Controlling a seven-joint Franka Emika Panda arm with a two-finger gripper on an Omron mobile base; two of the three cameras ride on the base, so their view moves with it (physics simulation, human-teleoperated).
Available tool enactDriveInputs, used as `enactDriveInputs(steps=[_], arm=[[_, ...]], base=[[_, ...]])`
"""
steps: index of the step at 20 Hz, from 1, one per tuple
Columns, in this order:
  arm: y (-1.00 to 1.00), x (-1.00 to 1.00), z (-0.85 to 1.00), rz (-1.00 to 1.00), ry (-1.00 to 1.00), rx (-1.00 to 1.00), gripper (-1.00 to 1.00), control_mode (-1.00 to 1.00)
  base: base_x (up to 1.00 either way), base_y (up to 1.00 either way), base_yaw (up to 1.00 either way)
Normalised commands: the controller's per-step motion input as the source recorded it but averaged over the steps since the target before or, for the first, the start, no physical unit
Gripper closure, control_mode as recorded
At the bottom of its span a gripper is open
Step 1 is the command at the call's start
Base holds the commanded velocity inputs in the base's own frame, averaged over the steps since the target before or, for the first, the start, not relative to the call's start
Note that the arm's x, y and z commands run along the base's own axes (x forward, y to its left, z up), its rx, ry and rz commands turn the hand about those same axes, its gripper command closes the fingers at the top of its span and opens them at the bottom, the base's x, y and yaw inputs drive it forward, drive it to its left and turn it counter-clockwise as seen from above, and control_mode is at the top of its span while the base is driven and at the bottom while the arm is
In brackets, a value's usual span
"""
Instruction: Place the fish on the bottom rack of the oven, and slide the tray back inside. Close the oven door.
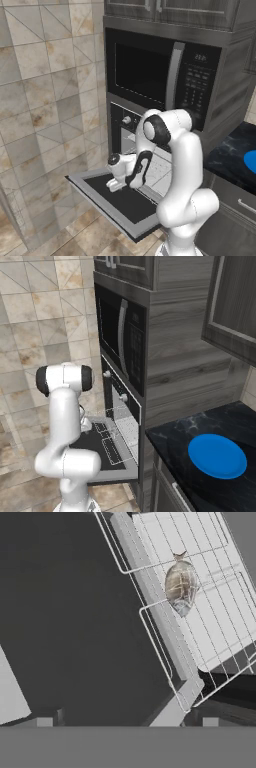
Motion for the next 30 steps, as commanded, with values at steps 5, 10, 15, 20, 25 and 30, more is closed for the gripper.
enactDriveInputs(steps=[5, 10, 15, 20, 25, 30], arm=[[0.32, 0.18, -0.8, 0.07, 0.0, 0.0, -1.0, -1.0], [0.08, 0.43, -0.84, 0.04, 0.01, 0.0, -1.0, -1.0], [0.0, 0.6, -0.72, 0.0, 0.0, 0.0, -1.0, -1.0], [0.0, 0.64, -0.85, 0.0, 0.0, 0.0, -1.0, -1.0], [-0.01, 0.71, -0.95, 0.0, 0.0, 0.0, -1.0, -1.0], [-0.35, 0.74, -0.74, -0.01, 0.01, -0.03, -1.0, -1.0]], base=[[0.0, 0.0, 0.0], [0.0, 0.0, 0.0], [0.0, 0.0, 0.0], [0.0, 0.0, 0.0], [0.0, 0.0, 0.0], [0.0, 0.0, 0.0]])
